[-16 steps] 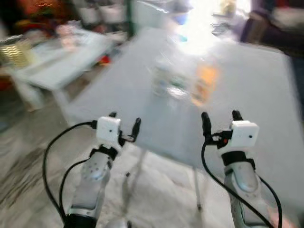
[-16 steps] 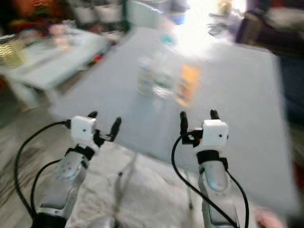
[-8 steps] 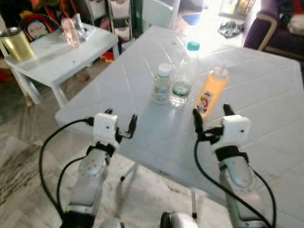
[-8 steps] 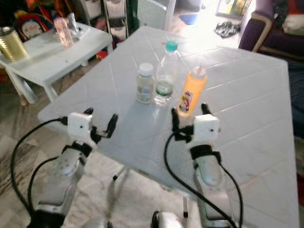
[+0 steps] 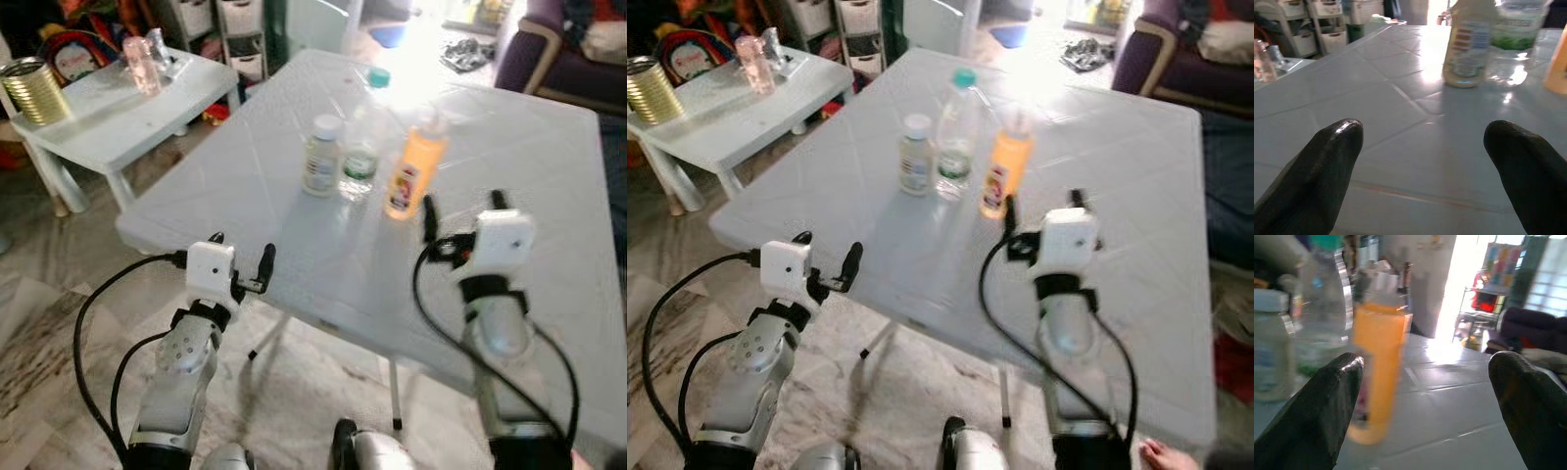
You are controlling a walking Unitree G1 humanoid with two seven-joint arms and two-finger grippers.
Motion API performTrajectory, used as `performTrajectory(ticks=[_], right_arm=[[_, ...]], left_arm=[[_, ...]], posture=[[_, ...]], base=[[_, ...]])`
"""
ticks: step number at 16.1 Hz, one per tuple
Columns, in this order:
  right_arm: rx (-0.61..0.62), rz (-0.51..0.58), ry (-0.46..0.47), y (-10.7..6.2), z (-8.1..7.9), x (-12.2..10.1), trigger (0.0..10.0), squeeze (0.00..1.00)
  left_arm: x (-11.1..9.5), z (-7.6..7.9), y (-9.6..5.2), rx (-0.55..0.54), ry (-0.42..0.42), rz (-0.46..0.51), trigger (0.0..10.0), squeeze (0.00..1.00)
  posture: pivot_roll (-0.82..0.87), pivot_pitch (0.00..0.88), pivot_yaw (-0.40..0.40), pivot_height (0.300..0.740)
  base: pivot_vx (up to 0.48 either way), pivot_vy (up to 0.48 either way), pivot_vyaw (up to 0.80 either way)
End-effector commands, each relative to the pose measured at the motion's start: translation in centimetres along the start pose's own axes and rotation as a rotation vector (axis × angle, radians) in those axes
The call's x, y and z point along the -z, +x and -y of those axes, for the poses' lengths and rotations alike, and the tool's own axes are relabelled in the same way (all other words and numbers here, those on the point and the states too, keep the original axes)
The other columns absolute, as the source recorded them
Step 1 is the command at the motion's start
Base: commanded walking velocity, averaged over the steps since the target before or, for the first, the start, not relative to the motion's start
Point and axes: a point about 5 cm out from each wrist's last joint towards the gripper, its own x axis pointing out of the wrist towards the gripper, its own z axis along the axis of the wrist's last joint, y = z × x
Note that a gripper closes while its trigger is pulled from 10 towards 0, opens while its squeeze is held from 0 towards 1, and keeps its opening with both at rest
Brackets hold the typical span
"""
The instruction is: Restocking fridge
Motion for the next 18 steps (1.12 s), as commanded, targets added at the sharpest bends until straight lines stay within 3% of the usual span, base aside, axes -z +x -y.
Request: performTrajectory(ticks=[1, 7, 11, 13, 15, 18], right_arm=[[0.022, 0.007, -0.005, 0.5, 0.4, -0.1, 10.0, 0.00], [0.033, -0.006, 0.012, -0.3, -0.1, 0.2, 10.0, 0.00], [0.054, -0.120, 0.060, -3.4, -0.2, 1.6, 10.0, 0.00], [0.049, -0.141, -0.001, -4.2, -0.2, 2.0, 10.0, 0.00], [0.052, -0.127, 0.068, -3.6, -0.4, 1.7, 10.0, 0.00], [0.048, -0.051, 0.053, -1.3, 0.0, 0.1, 10.0, 0.00]], left_arm=[[-0.3, 0.2, 0.1, 0.010, 0.007, 0.004, 10.0, 0.00], [-0.6, -0.4, 0.0, -0.027, 0.017, 0.020, 10.0, 0.00], [0.2, -1.4, -1.3, -0.101, 0.029, -0.016, 10.0, 0.00], [0.9, -2.0, -2.1, -0.124, 0.037, -0.041, 10.0, 0.00], [0.8, -1.8, -1.9, -0.116, 0.029, -0.028, 10.0, 0.00], [-0.6, -1.5, -0.6, -0.113, 0.023, 0.020, 10.0, 0.00]], posture=[[0.07, 0.102, -0.009, 0.740], [0.07, 0.097, -0.007, 0.740], [0.06, 0.087, 0.000, 0.740], [0.06, 0.084, -0.001, 0.740], [0.06, 0.082, 0.000, 0.740], [0.06, 0.090, -0.002, 0.740]], base=[[0.000, 0.000, 0.00], [0.000, 0.000, 0.00], [0.000, 0.000, 0.00], [0.000, 0.000, 0.00], [0.000, 0.000, 0.00], [0.000, 0.000, 0.00]])
